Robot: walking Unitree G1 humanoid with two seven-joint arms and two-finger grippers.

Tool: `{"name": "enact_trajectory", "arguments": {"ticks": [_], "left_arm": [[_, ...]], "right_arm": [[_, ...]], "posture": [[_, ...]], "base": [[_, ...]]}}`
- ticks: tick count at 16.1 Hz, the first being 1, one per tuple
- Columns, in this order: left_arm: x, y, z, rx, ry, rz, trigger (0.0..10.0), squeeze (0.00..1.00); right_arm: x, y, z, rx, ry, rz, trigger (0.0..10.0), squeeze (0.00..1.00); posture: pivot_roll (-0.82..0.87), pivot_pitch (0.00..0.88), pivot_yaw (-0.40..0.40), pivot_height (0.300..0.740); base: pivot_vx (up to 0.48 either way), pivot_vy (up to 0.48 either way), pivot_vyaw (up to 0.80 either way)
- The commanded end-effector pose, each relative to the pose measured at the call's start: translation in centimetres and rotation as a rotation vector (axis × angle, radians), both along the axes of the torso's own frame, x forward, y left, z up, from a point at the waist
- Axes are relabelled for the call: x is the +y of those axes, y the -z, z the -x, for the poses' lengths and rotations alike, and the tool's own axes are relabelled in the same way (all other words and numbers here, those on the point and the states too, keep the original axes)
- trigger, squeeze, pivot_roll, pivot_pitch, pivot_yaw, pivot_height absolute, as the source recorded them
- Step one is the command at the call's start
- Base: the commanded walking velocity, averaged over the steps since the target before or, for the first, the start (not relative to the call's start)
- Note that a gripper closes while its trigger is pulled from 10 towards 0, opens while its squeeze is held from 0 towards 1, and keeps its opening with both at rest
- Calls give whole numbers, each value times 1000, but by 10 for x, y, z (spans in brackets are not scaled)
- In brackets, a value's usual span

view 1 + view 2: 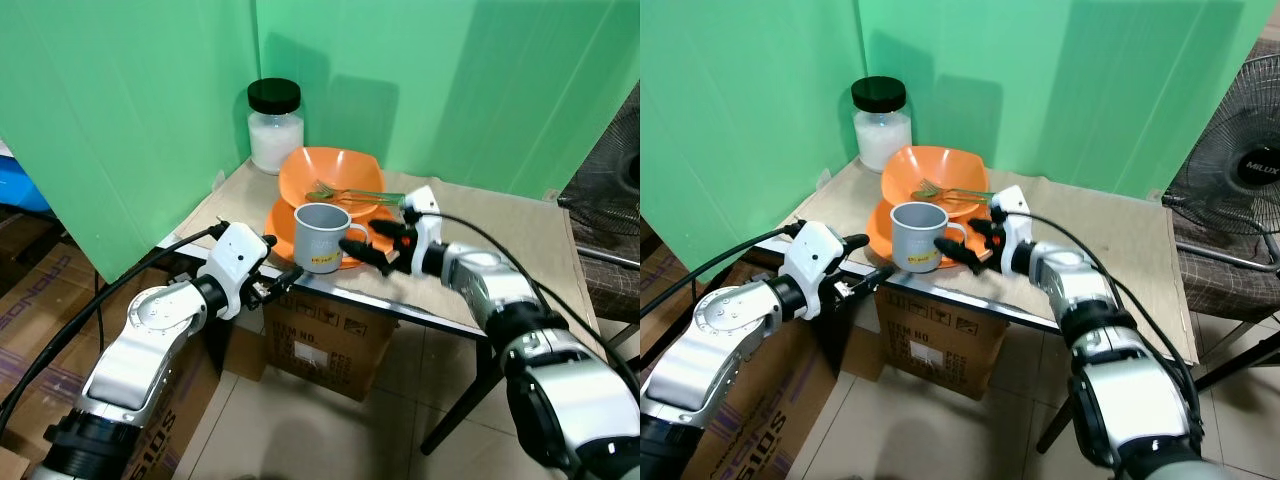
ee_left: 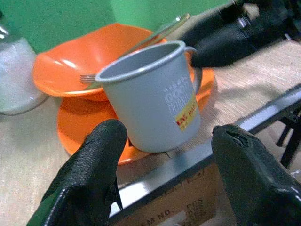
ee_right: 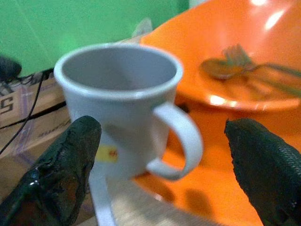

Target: Setting the table

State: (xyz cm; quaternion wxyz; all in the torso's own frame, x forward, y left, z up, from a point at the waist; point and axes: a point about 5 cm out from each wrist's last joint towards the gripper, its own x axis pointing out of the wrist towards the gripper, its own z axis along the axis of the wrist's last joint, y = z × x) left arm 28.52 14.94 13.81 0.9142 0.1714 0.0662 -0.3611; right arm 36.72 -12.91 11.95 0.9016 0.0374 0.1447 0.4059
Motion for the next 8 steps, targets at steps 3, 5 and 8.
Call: {"name": "enact_trajectory", "arguments": {"ticks": [3,5,8], "left_arm": [[-4,5,-4,17,52,-8,10000,0],[-3,9,-8,26,53,-7,10000,0],[-2,9,-14,28,56,7,10000,0]], "right_arm": [[1,-3,-4,-3,39,-10,10000,961],[4,0,-1,14,-11,-18,10000,90],[3,6,6,50,-104,-35,10000,0]], "posture": [[-37,0,-46,740],[-39,0,-43,740],[-43,0,-36,740]], "base": [[0,0,0],[0,0,0],[0,0,0]]}}
